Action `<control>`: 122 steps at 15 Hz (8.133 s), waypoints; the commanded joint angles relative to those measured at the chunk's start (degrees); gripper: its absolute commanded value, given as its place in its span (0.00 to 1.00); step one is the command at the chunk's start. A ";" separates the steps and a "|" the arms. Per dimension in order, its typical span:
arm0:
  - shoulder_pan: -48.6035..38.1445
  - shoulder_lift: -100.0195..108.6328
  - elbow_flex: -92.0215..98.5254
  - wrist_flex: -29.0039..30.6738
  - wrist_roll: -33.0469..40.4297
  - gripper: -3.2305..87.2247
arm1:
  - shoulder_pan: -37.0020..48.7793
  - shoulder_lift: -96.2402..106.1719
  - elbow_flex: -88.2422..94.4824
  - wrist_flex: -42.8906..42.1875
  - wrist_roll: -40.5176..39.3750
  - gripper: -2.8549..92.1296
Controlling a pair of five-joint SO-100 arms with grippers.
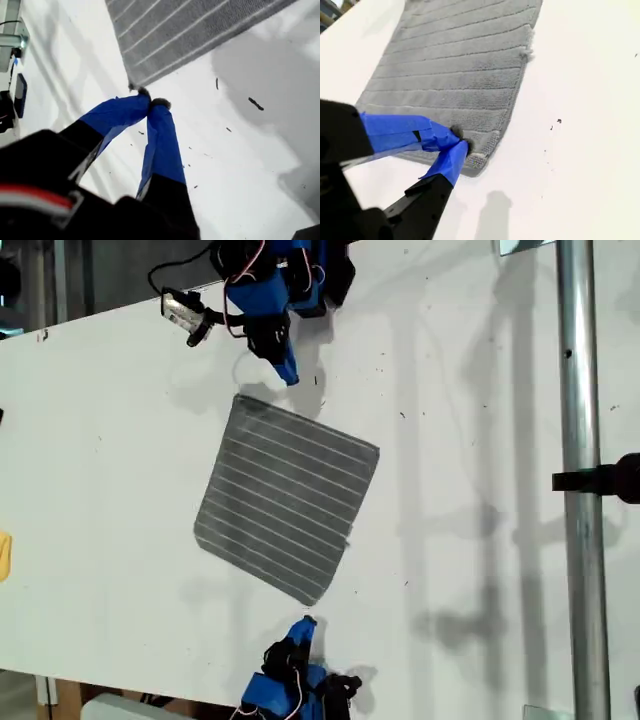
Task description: Grasp corners of a towel and fold twice.
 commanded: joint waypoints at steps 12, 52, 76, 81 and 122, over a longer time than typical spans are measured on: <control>-12.30 -59.15 -65.65 16.35 33.57 0.02 | -15.03 -63.81 -77.43 20.92 -9.84 0.03; -7.91 -68.73 -62.67 15.73 40.08 0.45 | -12.13 -103.54 -70.93 1.05 -26.63 0.03; -10.11 -83.94 -38.50 -11.60 28.30 0.02 | -14.06 -94.39 -67.32 0.00 -23.47 0.03; 3.60 -82.62 -54.49 1.85 17.23 0.02 | -23.73 -89.12 -73.74 -1.67 -20.30 0.03; -40.08 -103.62 -99.76 15.91 63.28 0.29 | 15.91 -5.19 0.97 5.89 -16.96 0.36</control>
